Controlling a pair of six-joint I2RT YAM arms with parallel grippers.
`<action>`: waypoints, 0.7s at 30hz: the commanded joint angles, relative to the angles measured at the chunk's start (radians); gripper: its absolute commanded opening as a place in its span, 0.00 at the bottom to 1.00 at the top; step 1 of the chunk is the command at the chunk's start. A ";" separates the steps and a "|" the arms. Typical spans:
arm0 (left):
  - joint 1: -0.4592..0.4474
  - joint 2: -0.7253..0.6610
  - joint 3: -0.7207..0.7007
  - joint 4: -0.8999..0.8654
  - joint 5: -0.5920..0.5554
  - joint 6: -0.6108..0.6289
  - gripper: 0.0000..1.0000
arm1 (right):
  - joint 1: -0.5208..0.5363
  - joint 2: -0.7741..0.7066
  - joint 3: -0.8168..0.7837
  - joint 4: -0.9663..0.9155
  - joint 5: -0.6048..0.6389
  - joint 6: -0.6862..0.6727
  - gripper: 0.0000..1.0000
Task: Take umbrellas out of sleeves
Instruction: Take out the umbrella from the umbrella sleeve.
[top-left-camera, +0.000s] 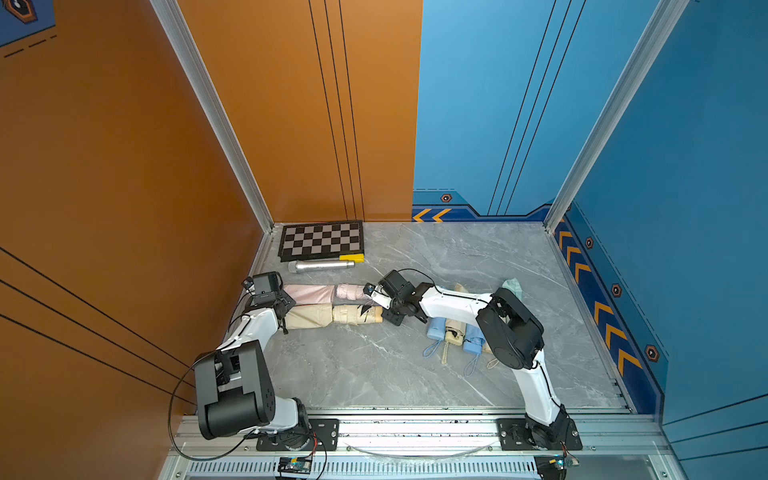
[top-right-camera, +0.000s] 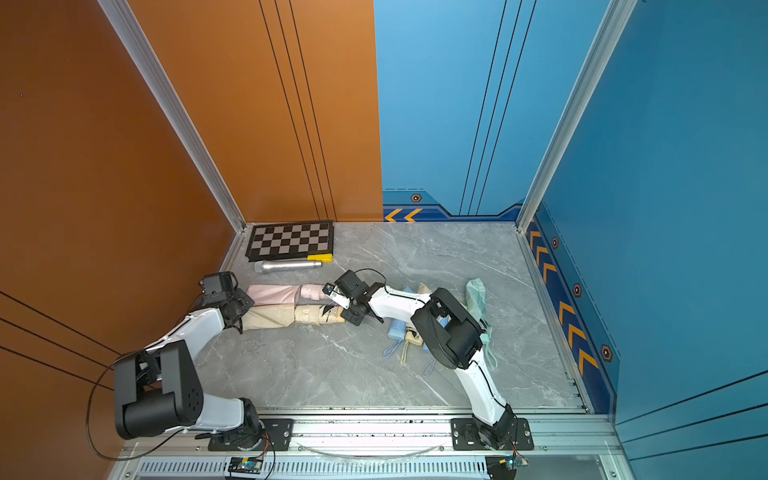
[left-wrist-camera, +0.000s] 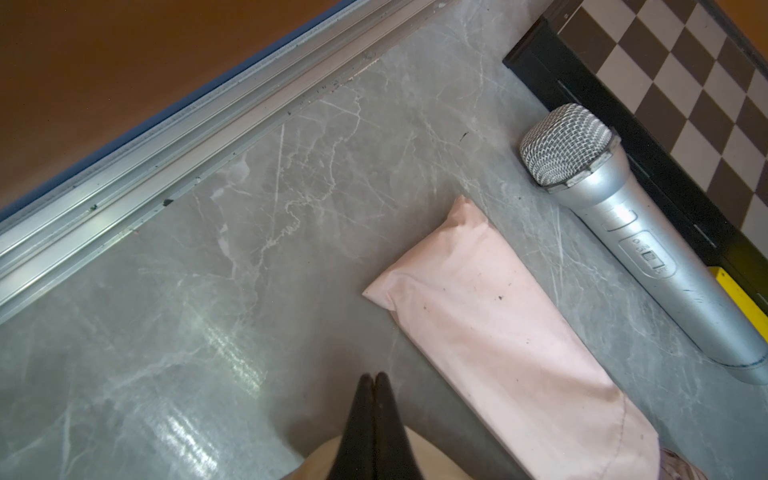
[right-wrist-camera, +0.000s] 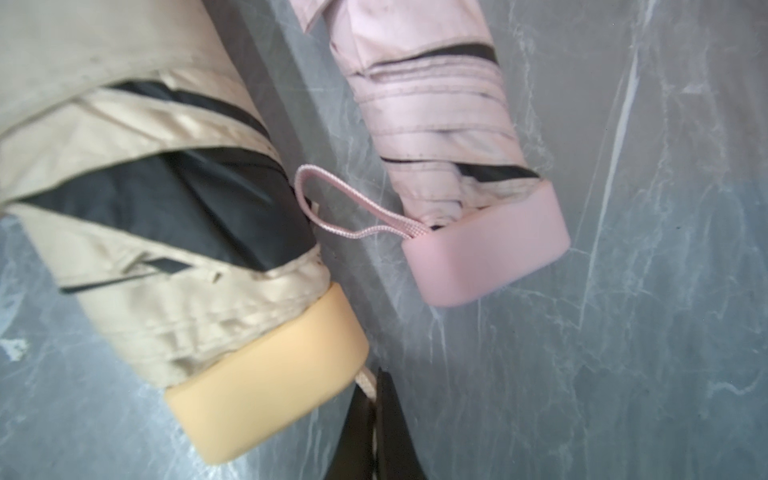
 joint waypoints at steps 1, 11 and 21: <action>0.011 0.012 0.017 0.011 0.022 0.016 0.00 | -0.011 -0.049 -0.018 -0.030 0.035 -0.004 0.00; 0.016 0.032 0.024 0.016 0.018 0.018 0.00 | -0.021 -0.051 -0.019 -0.030 0.037 -0.007 0.00; 0.022 0.056 0.041 0.013 -0.001 0.035 0.00 | -0.023 -0.050 -0.017 -0.031 0.036 -0.005 0.00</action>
